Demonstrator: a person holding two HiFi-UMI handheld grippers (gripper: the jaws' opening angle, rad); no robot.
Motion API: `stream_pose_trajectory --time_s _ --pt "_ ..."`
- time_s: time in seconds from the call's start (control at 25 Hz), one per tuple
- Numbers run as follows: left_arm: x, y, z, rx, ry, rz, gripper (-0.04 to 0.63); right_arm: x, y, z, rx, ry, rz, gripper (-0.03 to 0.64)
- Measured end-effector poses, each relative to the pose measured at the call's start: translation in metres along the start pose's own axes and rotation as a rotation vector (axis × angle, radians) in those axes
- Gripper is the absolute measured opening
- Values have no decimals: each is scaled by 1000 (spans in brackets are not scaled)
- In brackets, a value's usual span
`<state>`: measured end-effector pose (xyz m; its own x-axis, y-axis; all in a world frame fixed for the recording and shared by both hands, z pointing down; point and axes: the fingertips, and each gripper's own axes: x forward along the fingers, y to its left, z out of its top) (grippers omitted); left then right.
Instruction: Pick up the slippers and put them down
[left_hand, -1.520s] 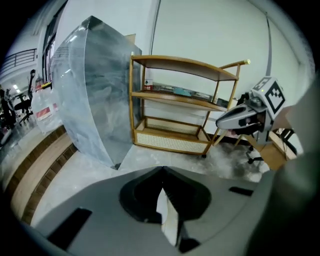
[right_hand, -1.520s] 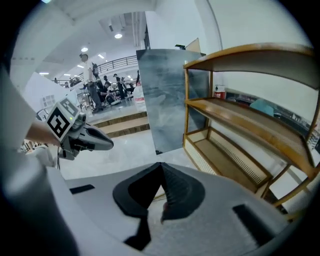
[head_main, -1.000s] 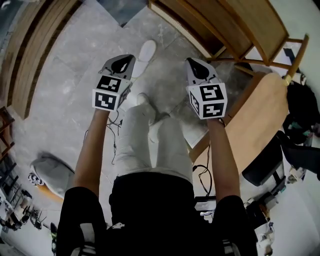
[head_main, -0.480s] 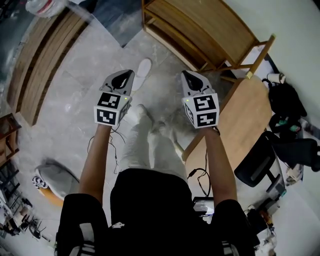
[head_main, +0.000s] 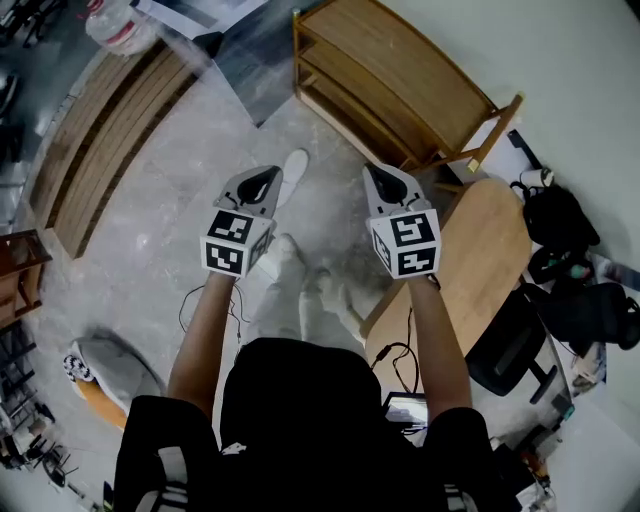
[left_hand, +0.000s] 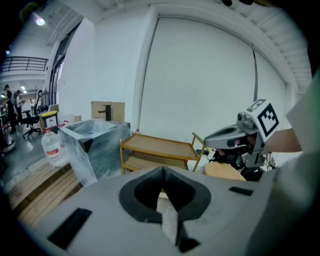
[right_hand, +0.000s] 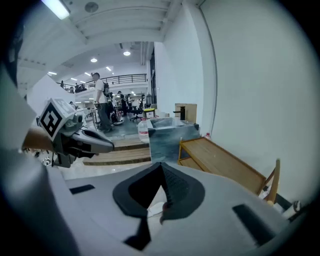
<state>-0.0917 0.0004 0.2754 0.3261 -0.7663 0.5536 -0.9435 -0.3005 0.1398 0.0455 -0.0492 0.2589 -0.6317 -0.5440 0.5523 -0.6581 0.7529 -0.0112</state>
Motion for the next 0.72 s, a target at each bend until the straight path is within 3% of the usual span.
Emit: stream_pose_trajectory --time_s 0.52,0.72 --pt "-95 -51 62 51 -173 18 6 -89 50 59 -107 -136 17 -11" --pt "-122 -81 77 63 -224 1 6 -127 54 76 -101 -199 2 -11"
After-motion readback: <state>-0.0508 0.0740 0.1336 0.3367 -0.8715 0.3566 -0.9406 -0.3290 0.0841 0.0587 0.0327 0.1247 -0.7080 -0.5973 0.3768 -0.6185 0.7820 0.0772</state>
